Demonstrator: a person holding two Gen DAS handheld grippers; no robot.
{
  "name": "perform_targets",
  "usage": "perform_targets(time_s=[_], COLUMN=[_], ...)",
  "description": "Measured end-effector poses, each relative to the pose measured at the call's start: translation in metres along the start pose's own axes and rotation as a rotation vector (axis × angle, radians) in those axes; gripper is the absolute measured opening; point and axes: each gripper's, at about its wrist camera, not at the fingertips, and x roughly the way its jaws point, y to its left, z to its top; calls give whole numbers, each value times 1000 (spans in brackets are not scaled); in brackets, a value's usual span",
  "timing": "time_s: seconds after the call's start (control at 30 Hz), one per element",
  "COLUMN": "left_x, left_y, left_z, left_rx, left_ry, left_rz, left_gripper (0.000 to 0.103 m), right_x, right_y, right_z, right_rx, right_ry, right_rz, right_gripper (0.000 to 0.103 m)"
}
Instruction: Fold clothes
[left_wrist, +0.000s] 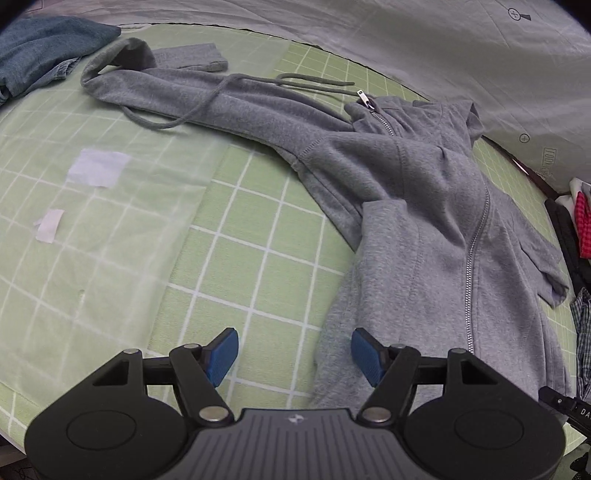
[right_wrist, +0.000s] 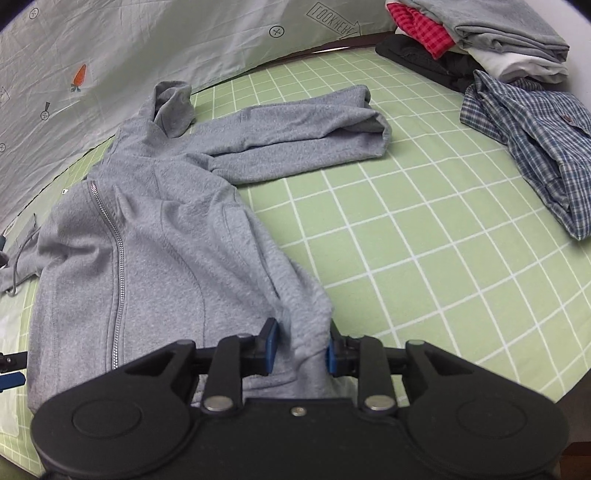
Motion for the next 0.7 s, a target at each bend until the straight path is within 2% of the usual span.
perform_targets(time_s=[0.1, 0.2, 0.23, 0.33, 0.4, 0.43, 0.47, 0.57, 0.7], left_x=[5, 10, 11, 10, 9, 8, 8, -2, -24], left_y=[-2, -4, -8, -24, -31, -32, -29, -16, 17], left_z=[-5, -10, -12, -17, -20, -20, -21, -21, -22], left_rx=[-54, -108, -106, -41, -16, -10, -18, -91, -232], left_ry=[8, 36, 40, 11, -3, -6, 3, -8, -49], left_rz=[-50, -148, -158, -89, -38, -6, -1, -4, 77], left_gripper=[68, 68, 70, 68, 49, 20, 14, 11, 10], right_x=[2, 4, 5, 5, 4, 3, 2, 0, -2], right_y=[-3, -3, -2, 1, 0, 0, -1, 2, 15], right_z=[-2, -4, -5, -6, -7, -8, -9, -12, -18], right_rx=[-25, -55, -69, -98, -105, -106, -106, -117, -157], right_ry=[16, 31, 36, 41, 41, 39, 38, 36, 63], right_rz=[20, 38, 43, 54, 62, 65, 68, 78, 151], right_gripper=[27, 27, 27, 27, 27, 27, 26, 25, 20])
